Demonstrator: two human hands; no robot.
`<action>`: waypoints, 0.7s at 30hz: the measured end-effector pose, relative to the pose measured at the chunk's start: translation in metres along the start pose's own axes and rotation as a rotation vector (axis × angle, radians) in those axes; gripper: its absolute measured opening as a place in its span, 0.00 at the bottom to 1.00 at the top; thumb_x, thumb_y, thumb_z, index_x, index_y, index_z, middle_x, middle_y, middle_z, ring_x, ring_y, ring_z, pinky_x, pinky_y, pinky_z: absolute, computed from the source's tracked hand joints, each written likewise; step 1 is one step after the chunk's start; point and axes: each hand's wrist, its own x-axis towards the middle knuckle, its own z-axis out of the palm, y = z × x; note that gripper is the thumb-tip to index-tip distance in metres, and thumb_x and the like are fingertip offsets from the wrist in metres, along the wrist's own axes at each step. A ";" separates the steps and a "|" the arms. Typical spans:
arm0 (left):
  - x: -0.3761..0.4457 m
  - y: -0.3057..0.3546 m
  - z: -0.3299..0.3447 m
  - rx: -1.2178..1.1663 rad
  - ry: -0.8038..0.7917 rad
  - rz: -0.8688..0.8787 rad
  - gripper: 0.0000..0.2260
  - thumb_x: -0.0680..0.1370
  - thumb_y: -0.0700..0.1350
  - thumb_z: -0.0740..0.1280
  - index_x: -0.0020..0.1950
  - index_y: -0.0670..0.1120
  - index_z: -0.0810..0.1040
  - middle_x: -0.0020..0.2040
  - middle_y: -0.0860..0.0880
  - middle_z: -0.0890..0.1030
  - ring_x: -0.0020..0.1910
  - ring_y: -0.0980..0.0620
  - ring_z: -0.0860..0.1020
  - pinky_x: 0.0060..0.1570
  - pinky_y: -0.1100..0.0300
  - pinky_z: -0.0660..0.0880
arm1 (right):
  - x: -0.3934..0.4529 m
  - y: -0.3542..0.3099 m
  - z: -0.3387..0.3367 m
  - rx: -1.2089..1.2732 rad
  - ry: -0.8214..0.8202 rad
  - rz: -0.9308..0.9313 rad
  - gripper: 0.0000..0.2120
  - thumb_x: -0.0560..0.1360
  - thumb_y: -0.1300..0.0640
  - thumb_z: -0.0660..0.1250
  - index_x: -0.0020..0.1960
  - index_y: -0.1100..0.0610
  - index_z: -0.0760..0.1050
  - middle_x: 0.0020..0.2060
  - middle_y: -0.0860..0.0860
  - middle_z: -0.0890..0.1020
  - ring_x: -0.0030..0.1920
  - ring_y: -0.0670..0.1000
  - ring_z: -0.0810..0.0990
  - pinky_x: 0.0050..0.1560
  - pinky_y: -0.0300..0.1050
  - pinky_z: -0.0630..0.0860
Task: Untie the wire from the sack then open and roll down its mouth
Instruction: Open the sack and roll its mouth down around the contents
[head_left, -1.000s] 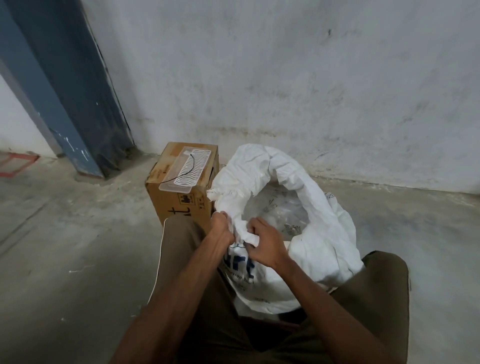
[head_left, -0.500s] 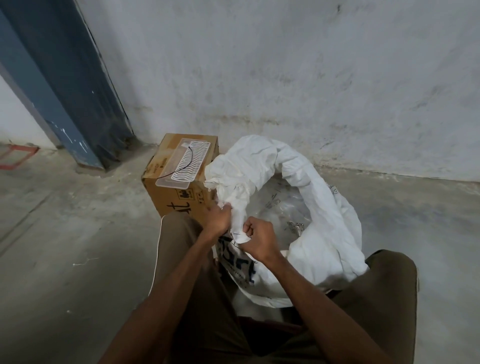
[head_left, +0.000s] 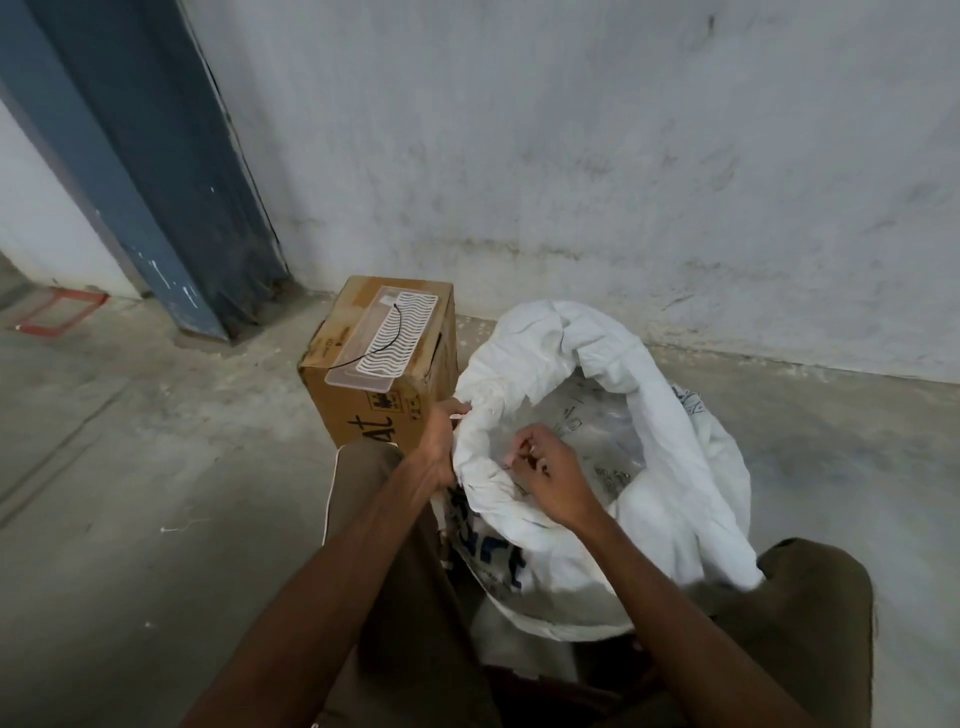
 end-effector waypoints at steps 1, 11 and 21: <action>0.000 0.003 0.000 -0.015 -0.042 -0.006 0.15 0.75 0.48 0.64 0.58 0.41 0.76 0.51 0.39 0.78 0.46 0.41 0.77 0.53 0.49 0.74 | 0.008 -0.003 -0.004 -0.207 0.059 -0.084 0.17 0.70 0.64 0.70 0.56 0.52 0.74 0.51 0.50 0.79 0.49 0.51 0.79 0.49 0.49 0.77; 0.019 0.008 -0.017 0.115 -0.212 -0.047 0.21 0.75 0.47 0.62 0.64 0.39 0.80 0.59 0.37 0.81 0.55 0.39 0.79 0.62 0.46 0.75 | 0.112 -0.040 -0.010 -1.290 -0.377 -0.515 0.35 0.68 0.58 0.75 0.73 0.47 0.68 0.82 0.52 0.54 0.82 0.61 0.47 0.78 0.64 0.43; 0.012 0.041 -0.030 0.836 -0.047 0.363 0.29 0.62 0.65 0.79 0.60 0.61 0.78 0.51 0.61 0.83 0.49 0.61 0.83 0.52 0.59 0.80 | 0.141 -0.055 -0.011 -1.313 -0.472 -0.472 0.26 0.70 0.57 0.74 0.67 0.53 0.74 0.56 0.50 0.83 0.55 0.55 0.81 0.60 0.50 0.73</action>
